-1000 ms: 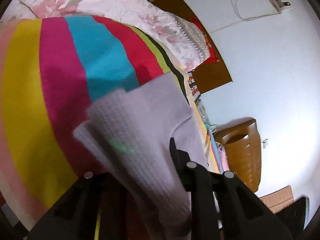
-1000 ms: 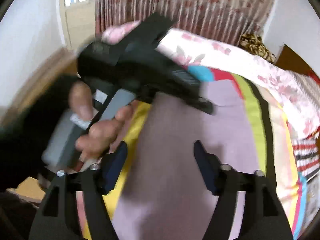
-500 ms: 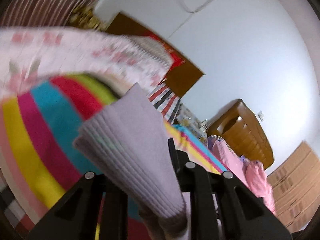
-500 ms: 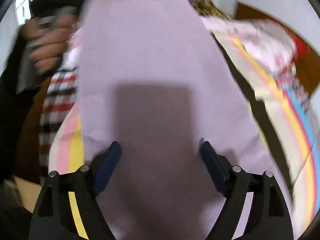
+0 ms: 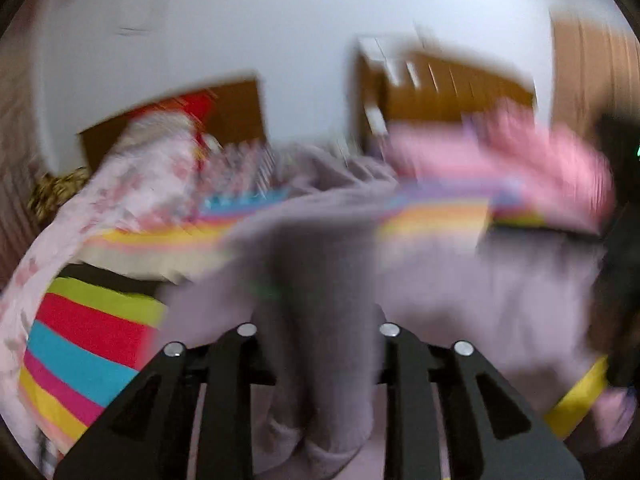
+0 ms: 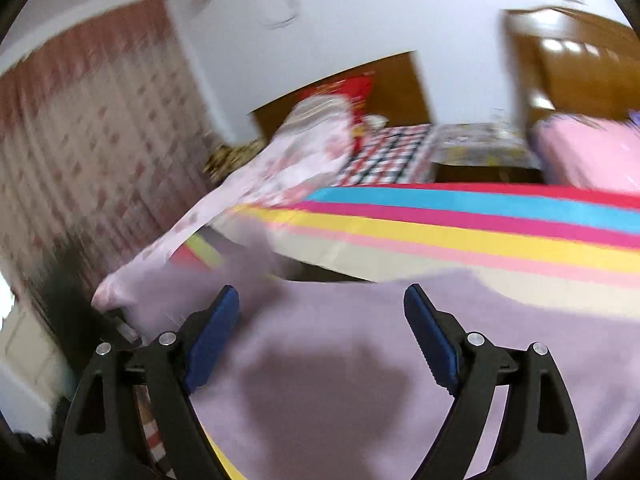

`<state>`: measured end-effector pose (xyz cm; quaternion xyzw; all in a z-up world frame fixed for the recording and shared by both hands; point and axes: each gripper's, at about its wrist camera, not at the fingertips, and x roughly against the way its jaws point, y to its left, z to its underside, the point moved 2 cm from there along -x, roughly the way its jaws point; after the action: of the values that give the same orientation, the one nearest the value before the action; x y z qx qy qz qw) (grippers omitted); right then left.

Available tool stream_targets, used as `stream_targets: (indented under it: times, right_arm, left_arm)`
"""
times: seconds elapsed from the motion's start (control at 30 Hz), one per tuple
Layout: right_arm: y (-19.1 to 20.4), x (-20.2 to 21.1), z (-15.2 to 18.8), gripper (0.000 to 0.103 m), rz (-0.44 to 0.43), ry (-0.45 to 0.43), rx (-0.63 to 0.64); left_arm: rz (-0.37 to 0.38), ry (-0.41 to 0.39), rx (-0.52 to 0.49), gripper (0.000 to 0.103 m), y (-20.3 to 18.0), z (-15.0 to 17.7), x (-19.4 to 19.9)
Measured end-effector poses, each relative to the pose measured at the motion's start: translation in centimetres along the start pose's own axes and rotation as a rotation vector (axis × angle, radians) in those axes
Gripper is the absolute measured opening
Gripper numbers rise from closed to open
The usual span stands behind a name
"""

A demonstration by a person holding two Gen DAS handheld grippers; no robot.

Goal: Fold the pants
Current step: 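Lift the cuffs with both tools and fold them over toward the waistband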

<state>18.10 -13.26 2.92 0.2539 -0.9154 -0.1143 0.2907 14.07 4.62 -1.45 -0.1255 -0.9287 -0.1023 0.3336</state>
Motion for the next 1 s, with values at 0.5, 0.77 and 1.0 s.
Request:
stream_targets:
  times: [0.5,0.77,1.0]
  right_arm:
    - [-0.5,-1.4,9.3,0.082,-0.168,0.277,-0.114]
    - [3.7,-3.4,13.3,0.075,-0.23,0.479,-0.135]
    - [3.1,-5.6,11.8,0.058,-0.219,0.44,-0.278]
  left_arm:
    - [0.048,-0.179,0.297,0.101,8.8,4.4,7.8]
    - [-0.057,-0.106,0.48,0.101,14.5,7.5,4.8]
    - [-0.05,0.009,0.466,0.101,14.2,10.4,0.8]
